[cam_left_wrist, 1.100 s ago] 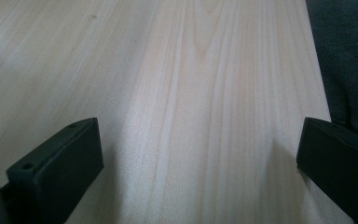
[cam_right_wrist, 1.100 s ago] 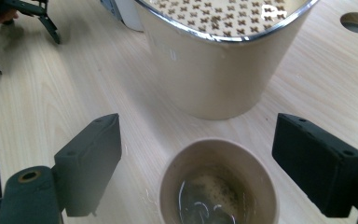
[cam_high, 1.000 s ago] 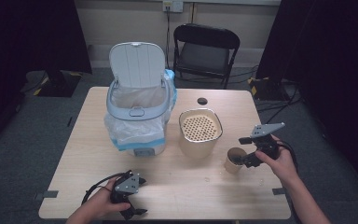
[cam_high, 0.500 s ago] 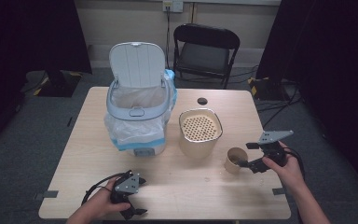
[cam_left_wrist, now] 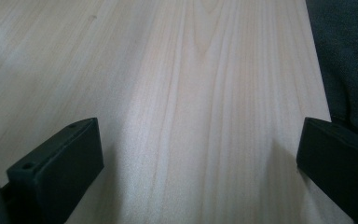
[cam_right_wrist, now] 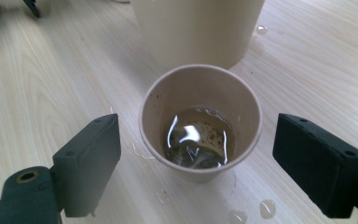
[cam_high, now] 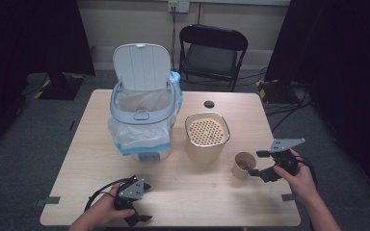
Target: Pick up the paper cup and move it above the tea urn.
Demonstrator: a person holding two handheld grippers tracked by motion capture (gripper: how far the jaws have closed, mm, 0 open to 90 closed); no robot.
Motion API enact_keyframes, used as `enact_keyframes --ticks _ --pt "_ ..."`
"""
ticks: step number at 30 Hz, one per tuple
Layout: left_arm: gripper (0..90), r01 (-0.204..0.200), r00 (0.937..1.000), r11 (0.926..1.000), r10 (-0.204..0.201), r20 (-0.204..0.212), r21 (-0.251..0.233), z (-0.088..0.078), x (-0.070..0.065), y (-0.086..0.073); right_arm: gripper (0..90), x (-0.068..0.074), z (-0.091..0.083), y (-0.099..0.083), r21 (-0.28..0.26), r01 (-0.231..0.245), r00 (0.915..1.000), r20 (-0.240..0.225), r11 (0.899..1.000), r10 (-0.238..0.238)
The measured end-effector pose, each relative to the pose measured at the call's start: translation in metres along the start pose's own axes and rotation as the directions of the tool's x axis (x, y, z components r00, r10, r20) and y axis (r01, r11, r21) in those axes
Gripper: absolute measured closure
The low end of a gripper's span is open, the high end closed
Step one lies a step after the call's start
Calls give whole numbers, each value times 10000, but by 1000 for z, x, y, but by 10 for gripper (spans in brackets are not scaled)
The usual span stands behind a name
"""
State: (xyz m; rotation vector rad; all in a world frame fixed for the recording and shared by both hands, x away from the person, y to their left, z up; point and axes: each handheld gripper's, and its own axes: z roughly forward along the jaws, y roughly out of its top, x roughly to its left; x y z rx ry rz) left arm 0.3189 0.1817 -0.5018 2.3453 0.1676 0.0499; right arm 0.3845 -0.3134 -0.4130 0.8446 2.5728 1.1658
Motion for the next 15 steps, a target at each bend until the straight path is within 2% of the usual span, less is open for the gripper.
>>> enact_keyframes --ticks 7,11,15 --pt "0 16 10000 10000 -16 14 -50 0 0 0 145 -4 -1 -10 -460 -312 9995 -70 9985 309" --pt "0 19 10000 10000 -19 13 -43 0 0 0 144 -3 1 -15 -775 -366 9990 -295 9963 344" --pt "0 3 10000 10000 -3 -1 2 0 0 0 144 -1 6 -19 -803 -316 9989 -359 9963 288"
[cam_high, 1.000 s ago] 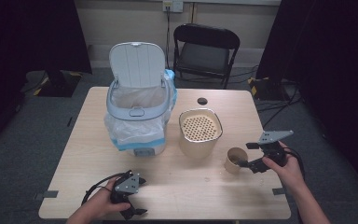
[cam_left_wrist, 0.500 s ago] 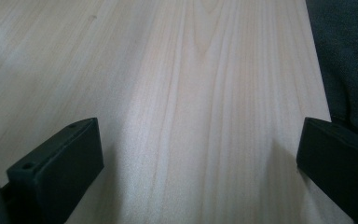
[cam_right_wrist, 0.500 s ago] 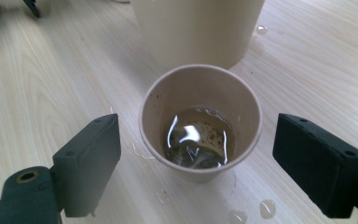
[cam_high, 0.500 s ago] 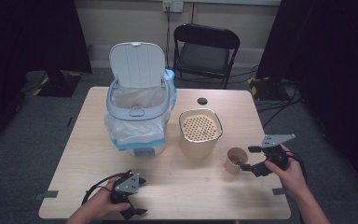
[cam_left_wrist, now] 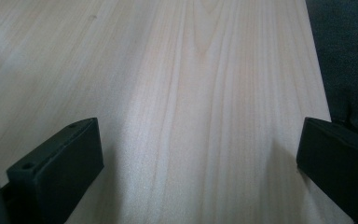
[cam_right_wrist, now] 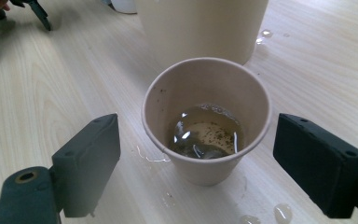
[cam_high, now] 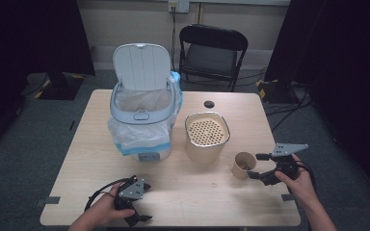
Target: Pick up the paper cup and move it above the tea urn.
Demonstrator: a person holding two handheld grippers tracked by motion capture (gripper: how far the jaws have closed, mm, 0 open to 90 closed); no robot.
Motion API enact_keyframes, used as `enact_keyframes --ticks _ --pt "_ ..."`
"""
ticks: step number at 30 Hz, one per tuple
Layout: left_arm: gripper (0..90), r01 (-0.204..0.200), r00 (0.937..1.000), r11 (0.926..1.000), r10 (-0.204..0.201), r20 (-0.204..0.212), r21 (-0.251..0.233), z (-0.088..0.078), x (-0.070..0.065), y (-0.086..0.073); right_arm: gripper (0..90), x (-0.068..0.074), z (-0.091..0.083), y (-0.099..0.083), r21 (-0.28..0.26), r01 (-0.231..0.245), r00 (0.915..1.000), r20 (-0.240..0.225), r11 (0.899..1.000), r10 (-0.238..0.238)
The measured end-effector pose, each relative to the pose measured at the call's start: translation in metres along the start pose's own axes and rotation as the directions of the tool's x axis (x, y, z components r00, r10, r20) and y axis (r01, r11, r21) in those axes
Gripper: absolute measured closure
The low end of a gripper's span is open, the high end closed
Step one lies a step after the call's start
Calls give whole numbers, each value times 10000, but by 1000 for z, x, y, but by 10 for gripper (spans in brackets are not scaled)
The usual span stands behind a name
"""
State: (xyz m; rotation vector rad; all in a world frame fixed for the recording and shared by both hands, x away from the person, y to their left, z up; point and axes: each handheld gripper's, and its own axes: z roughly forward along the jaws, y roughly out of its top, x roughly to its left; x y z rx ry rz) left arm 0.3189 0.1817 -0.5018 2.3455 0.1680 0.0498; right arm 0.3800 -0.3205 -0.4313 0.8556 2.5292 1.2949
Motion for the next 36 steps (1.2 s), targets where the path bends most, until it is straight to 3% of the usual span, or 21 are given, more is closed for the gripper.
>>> enact_keyframes --ticks 8,16,23,36 --pt "0 0 10000 10000 0 4 -3 0 0 0 145 -2 10 -9 -54 -135 9998 153 9999 136" --pt "0 -1 10000 10000 1 0 1 0 0 0 145 -9 24 -22 -346 -543 9985 -92 9979 540" --pt "0 4 10000 10000 -4 13 -24 0 0 0 148 -9 35 -27 -291 -415 9991 57 9987 417" --pt "0 14 10000 10000 -14 18 -44 0 0 0 154 -10 50 -26 -483 -252 9997 -71 9985 248"
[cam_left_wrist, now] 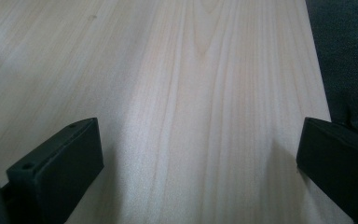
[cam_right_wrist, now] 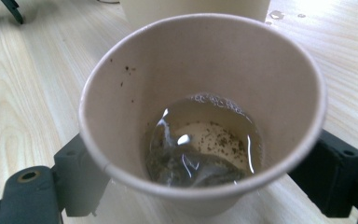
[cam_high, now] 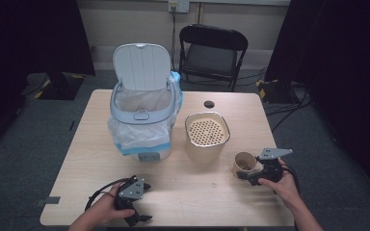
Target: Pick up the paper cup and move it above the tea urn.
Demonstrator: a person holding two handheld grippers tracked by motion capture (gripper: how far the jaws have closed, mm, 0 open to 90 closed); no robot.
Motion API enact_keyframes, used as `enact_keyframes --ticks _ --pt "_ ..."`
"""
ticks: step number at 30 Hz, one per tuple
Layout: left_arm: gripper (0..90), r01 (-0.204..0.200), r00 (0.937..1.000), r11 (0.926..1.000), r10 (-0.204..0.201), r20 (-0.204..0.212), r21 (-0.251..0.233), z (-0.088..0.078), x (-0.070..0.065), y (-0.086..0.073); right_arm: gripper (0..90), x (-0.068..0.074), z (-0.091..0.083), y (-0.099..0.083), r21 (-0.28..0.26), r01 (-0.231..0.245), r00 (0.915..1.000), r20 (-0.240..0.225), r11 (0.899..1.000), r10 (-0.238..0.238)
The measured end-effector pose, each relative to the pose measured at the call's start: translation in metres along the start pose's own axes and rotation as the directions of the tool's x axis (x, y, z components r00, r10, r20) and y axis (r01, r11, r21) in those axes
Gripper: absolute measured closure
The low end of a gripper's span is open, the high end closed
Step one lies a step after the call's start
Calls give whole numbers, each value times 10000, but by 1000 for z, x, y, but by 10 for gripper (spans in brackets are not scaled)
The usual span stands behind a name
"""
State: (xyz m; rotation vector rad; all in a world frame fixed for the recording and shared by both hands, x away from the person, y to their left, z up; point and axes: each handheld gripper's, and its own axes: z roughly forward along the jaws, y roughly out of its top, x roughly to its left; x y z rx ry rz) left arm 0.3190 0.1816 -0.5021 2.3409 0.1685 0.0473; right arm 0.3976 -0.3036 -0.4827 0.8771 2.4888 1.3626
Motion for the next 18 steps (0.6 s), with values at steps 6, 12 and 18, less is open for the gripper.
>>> enact_keyframes --ticks 6,12,18 --pt "0 -2 10000 10000 2 2 0 0 0 0 175 -2 7 -2 -107 -163 9999 -40 9998 163" --pt "0 -18 10000 10000 18 12 25 0 0 0 177 -3 10 -3 -306 -194 9998 -69 9993 192" --pt "0 -18 10000 10000 18 19 22 0 0 0 239 -1 11 -4 -528 -126 9998 -156 9985 118"
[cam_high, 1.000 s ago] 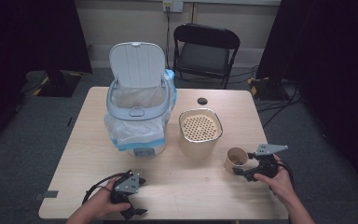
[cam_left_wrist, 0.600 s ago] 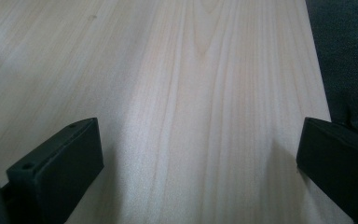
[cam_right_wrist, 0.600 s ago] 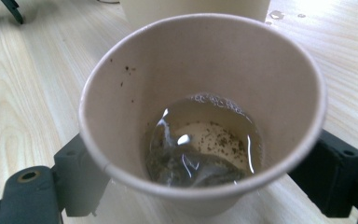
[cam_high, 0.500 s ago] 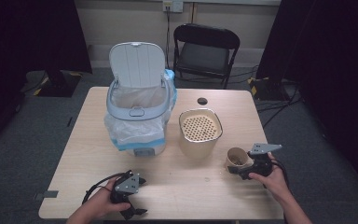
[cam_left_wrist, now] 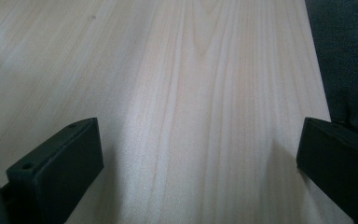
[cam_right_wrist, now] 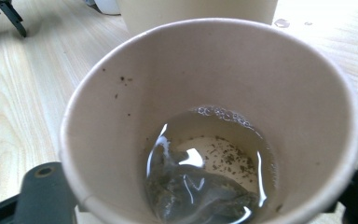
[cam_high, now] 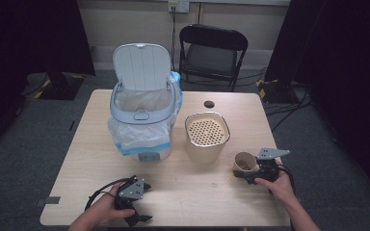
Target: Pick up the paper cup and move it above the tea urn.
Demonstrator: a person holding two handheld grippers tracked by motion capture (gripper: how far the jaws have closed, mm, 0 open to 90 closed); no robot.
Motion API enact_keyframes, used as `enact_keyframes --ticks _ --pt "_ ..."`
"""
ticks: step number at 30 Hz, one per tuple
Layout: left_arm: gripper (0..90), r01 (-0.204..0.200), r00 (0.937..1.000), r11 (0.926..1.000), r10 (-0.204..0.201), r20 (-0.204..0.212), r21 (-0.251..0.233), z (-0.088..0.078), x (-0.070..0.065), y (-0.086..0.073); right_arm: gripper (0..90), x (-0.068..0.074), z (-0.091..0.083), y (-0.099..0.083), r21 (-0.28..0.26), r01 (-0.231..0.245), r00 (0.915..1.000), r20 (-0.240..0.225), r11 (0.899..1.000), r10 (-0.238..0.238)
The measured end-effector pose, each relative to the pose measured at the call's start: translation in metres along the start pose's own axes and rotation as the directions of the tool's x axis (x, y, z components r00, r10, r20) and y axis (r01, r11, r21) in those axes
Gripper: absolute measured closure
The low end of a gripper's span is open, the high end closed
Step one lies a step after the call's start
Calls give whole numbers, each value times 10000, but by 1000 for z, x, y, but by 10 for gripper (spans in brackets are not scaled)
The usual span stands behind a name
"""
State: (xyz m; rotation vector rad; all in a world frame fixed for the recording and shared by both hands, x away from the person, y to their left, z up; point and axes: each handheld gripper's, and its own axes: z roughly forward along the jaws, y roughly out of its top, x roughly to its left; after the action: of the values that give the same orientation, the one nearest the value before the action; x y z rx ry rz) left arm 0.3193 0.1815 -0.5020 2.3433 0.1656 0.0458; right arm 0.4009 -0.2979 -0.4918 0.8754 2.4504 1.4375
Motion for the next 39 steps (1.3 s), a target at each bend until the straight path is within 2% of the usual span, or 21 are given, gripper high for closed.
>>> enact_keyframes --ticks 11,15,21,30,39 --pt "0 -17 10000 10000 17 17 2 0 0 0 261 3 -2 2 139 285 9993 249 9995 -288" --pt "0 37 10000 10000 -37 15 12 0 0 0 263 3 -8 6 -83 203 9993 325 9998 -200" --pt "0 24 10000 10000 -24 4 -11 0 0 0 263 -1 -17 20 51 321 9974 644 9995 -324" --pt "0 22 10000 10000 -22 3 -7 0 0 0 265 -4 -20 43 481 525 9942 910 9975 -568" --pt "0 27 10000 10000 -27 25 2 0 0 0 266 -7 -21 63 460 676 9920 1038 9967 -720"
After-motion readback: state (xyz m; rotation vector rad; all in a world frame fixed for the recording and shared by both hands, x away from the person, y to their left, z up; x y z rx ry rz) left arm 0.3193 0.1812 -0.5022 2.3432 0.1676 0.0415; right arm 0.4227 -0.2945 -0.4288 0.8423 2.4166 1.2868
